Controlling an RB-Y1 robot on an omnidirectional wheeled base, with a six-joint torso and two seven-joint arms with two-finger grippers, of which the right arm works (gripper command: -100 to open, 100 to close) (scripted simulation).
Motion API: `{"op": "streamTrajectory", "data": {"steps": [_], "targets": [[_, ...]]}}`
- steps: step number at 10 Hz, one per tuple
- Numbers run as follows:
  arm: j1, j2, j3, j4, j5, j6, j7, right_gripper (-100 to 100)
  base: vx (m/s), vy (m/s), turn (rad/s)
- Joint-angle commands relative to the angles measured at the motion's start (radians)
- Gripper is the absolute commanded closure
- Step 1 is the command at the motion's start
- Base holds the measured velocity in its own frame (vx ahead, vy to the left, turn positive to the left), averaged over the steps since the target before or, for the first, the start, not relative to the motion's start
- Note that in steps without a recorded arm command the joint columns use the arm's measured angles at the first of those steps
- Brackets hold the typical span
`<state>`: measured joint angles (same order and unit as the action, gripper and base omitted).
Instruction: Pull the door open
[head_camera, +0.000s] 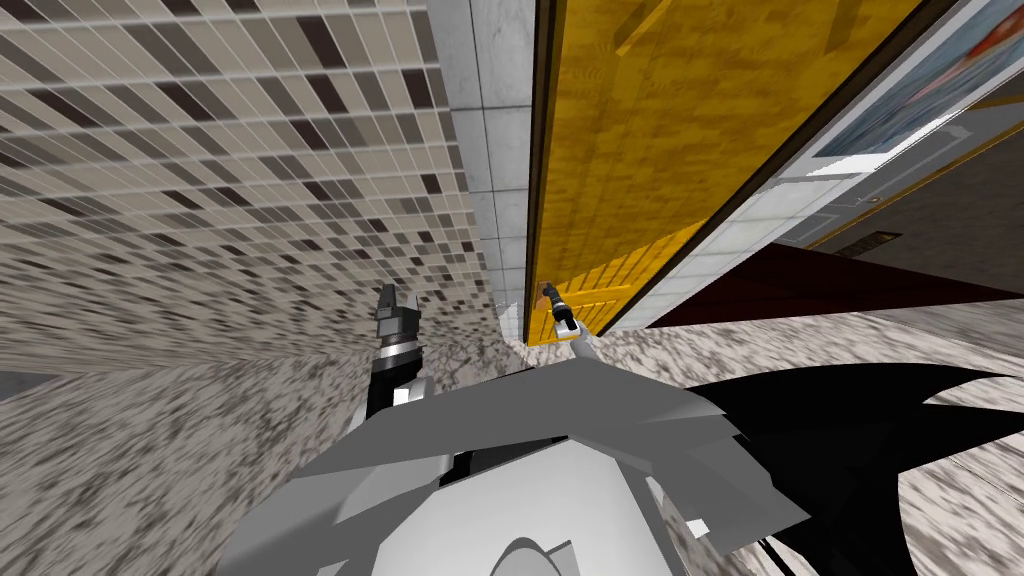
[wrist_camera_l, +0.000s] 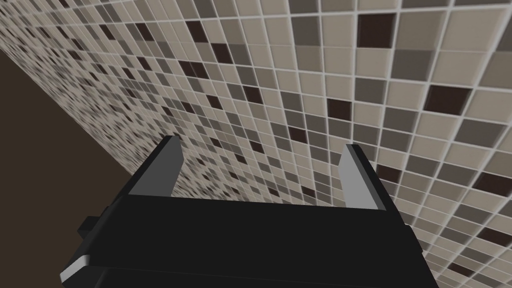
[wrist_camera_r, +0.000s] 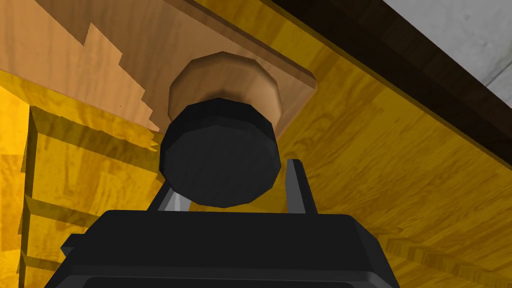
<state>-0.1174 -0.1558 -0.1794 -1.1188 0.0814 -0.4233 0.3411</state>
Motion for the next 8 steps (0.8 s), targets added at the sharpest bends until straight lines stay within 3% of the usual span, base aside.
{"op": "streamTrajectory", "data": {"steps": [1, 2, 3, 6, 7, 8], "targets": [[0.01, 0.023, 0.03, -0.021, 0.003, 0.004, -0.007, 100, 0.0, 0.0, 0.0], [0.01, 0.023, 0.03, -0.021, 0.003, 0.004, -0.007, 100, 0.01, -0.005, 0.004], [0.008, 0.018, 0.038, -0.019, -0.039, 0.002, -0.048, 100, -0.03, -0.02, 0.074], [0.008, 0.018, 0.038, -0.019, -0.039, 0.002, -0.048, 100, -0.015, -0.006, 0.01], [0.007, 0.012, 0.046, -0.017, -0.081, 0.0, -0.09, 100, -0.032, -0.012, 0.096], [0.007, 0.012, 0.046, -0.017, -0.081, 0.0, -0.09, 100, -0.064, -0.025, 0.083]]}}
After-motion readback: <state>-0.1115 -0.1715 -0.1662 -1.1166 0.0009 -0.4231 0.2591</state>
